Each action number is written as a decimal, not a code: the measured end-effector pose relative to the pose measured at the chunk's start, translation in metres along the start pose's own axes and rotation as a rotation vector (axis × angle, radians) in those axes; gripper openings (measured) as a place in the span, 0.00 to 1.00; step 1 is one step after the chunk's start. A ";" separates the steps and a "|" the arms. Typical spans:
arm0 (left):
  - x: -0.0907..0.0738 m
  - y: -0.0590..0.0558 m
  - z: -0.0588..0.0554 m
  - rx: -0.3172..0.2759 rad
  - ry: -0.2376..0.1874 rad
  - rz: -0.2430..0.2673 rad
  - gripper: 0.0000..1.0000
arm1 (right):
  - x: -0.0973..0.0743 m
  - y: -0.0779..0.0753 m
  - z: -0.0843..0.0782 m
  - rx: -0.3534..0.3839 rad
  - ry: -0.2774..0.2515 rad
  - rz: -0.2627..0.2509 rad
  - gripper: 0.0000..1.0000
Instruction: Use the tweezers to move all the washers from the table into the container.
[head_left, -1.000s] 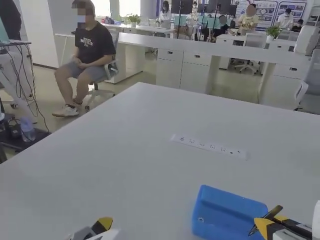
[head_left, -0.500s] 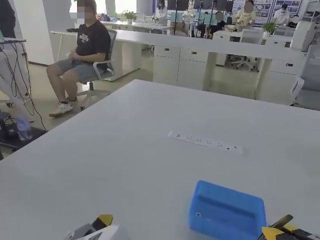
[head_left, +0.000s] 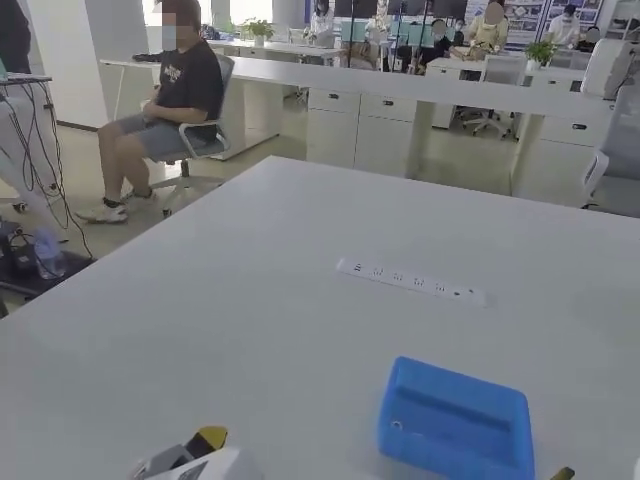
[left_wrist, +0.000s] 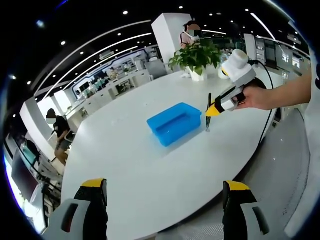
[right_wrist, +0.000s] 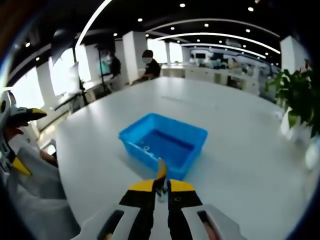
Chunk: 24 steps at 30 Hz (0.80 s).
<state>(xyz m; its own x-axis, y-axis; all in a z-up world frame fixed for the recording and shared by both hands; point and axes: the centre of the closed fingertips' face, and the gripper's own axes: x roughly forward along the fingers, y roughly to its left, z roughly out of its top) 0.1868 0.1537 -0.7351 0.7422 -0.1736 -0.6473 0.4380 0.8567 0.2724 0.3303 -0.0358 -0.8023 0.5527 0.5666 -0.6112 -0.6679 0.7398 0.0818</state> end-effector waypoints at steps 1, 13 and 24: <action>0.000 0.000 0.000 0.000 0.000 0.001 0.99 | 0.000 -0.001 0.000 0.001 -0.002 -0.002 0.05; 0.001 -0.001 0.001 0.000 -0.002 -0.002 0.99 | 0.007 -0.003 -0.008 -0.009 -0.009 -0.032 0.04; 0.001 -0.004 0.003 0.008 -0.007 -0.010 0.98 | 0.005 -0.002 -0.008 0.000 -0.019 -0.054 0.04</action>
<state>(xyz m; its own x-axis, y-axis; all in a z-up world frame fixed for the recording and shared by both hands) 0.1872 0.1493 -0.7349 0.7413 -0.1861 -0.6449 0.4497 0.8510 0.2714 0.3304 -0.0373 -0.8115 0.5970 0.5329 -0.5996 -0.6369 0.7693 0.0496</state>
